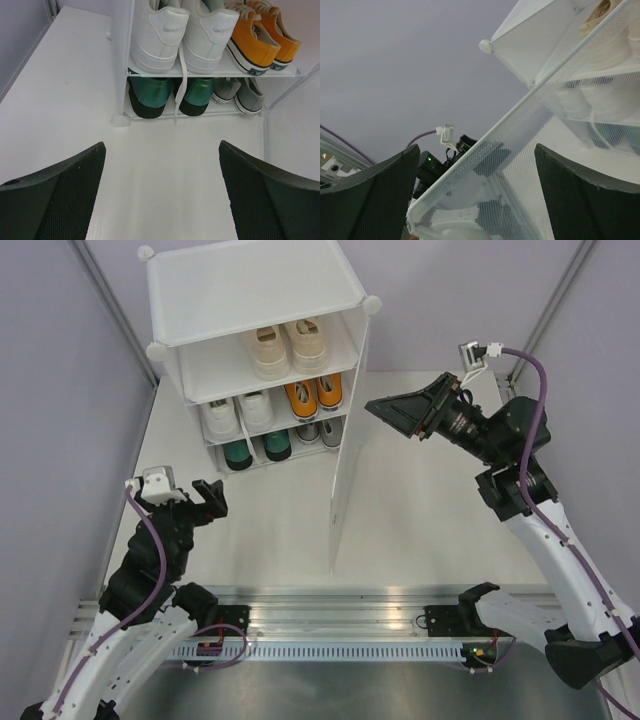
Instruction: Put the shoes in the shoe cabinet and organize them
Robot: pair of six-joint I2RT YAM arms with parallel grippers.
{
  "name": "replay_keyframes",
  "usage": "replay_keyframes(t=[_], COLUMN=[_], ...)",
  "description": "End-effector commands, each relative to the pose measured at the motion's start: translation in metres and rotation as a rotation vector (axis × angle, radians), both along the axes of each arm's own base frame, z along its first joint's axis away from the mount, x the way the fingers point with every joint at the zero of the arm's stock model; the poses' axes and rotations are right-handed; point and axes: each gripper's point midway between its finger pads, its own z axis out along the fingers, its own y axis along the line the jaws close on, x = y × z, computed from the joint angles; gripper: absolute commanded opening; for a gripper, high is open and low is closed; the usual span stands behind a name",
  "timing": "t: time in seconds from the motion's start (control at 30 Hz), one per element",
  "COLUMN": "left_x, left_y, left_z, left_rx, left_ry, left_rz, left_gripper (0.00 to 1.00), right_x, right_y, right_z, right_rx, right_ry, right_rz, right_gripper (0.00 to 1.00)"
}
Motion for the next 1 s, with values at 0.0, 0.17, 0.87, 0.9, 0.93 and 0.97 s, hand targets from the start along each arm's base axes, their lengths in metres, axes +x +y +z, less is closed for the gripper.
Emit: replay_keyframes(t=[0.0, 0.17, 0.87, 0.9, 0.93, 0.97], left_x=[-0.001, -0.010, -0.019, -0.017, -0.017, -0.014], left_y=[0.008, 0.021, 0.029, 0.027, 0.025, 0.023], left_z=[0.014, 0.023, 0.032, 0.031, 0.031, 0.029], left_rx=[0.002, -0.033, -0.065, -0.062, -0.058, -0.050], left_ry=[-0.053, -0.101, -0.174, -0.169, -0.164, -0.153], left_rz=[0.029, 0.080, 0.091, 0.085, 0.074, 0.066], left_gripper=[0.96, 0.96, 0.92, 0.92, 0.92, 0.92], right_x=[0.015, 0.027, 0.173, 0.184, 0.189, 0.198], right_y=[0.013, 0.049, 0.186, 0.182, 0.180, 0.179], right_z=[-0.011, -0.043, -0.134, -0.137, -0.140, -0.146], right_rx=[0.009, 0.013, -0.207, -0.213, -0.225, -0.246], right_ry=[0.015, 0.020, -0.001, 0.007, 0.010, 0.018], right_rz=[0.003, 0.063, -0.177, -0.237, -0.261, -0.288], right_gripper=[0.98, 0.98, 0.98, 0.98, 0.98, 0.98])
